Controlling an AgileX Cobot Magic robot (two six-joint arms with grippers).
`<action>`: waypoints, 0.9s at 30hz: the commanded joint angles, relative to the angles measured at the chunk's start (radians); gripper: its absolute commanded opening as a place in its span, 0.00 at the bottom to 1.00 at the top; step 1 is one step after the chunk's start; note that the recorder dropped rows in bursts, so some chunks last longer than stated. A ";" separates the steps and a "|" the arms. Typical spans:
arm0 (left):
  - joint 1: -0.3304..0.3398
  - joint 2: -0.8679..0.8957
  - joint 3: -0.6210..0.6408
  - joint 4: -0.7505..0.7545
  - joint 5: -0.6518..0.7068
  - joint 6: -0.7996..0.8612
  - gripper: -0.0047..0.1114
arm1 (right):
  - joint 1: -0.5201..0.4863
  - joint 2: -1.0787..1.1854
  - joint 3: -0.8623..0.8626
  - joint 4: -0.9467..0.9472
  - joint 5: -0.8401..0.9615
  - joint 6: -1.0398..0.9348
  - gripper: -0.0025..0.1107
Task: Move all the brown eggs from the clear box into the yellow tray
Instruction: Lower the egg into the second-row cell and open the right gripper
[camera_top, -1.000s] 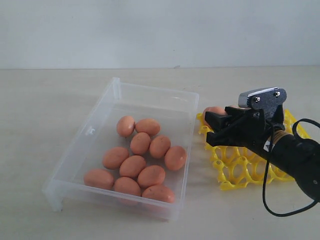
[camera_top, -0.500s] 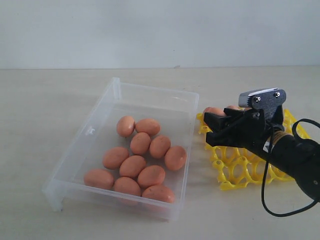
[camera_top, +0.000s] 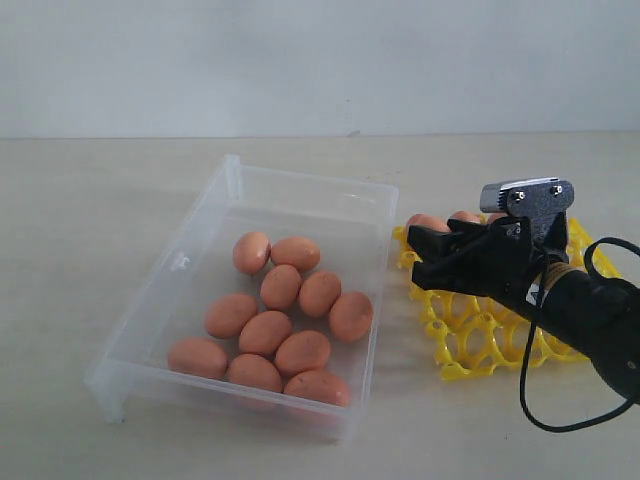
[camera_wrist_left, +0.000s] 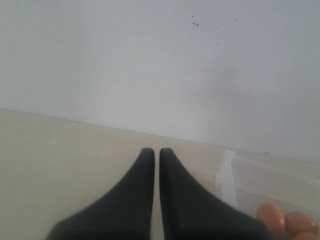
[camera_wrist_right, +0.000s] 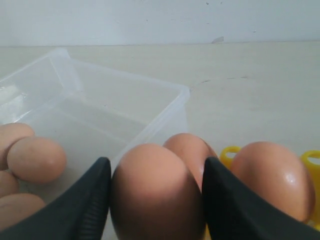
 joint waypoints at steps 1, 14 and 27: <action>-0.004 0.004 -0.004 0.000 -0.002 -0.001 0.07 | -0.002 -0.002 -0.002 -0.004 -0.002 0.011 0.02; -0.004 0.004 -0.004 0.000 -0.002 -0.001 0.07 | -0.002 -0.002 -0.002 0.014 0.005 0.028 0.33; -0.004 0.004 -0.004 0.000 -0.002 -0.001 0.07 | -0.002 -0.002 -0.002 0.014 0.008 0.044 0.45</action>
